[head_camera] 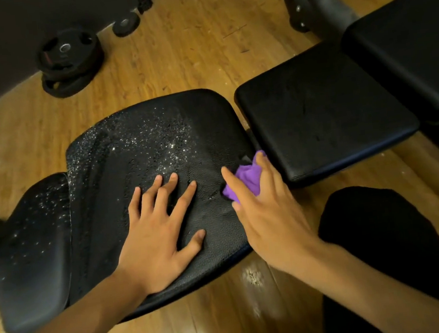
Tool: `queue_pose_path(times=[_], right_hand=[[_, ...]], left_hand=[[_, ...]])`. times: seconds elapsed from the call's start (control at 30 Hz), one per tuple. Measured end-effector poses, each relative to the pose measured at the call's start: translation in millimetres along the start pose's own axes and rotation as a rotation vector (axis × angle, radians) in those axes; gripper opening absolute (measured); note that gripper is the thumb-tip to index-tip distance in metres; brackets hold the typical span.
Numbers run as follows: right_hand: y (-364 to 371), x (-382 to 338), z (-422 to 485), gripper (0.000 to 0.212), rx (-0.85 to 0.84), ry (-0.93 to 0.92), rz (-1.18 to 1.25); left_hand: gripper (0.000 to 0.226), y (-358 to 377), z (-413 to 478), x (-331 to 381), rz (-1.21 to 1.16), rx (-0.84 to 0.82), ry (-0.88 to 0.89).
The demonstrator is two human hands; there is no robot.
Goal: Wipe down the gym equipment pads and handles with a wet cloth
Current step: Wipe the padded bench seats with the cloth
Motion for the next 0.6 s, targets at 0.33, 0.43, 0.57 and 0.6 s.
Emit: queue_pose_path(times=[0.33,0.43,0.57,0.6], right_hand=[[3.5,10.1,172.6,0.056,0.019,0.086,-0.033],[-1.4,7.3,72.8,0.057,0.019,0.057,0.035],[-1.8,12.5,80.2,0.055,0.021,0.077,0.068],[0.0,14.7,108.5,0.054,0.034,0.08,0.059]], left_hand=[[0.08,1.6,0.2,-0.7,0.029,0.001,-0.002],[0.08,0.0,-1.2,0.2,0.037,0.004,0.006],[0.08,0.9,2.0,0.0,0.07,-0.006,0.01],[0.081,0.8,2.4,-0.3,0.072,-0.012,0.01]])
Point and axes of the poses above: each hand's wrist, its own z-axis towards the middle knuckle, its own y-axis out of the palm, x = y × z, the point moved 4 cm from there along z, towards the middle knuckle, and after that the axes turned 10 degrees about z, right-handed, at the moved point
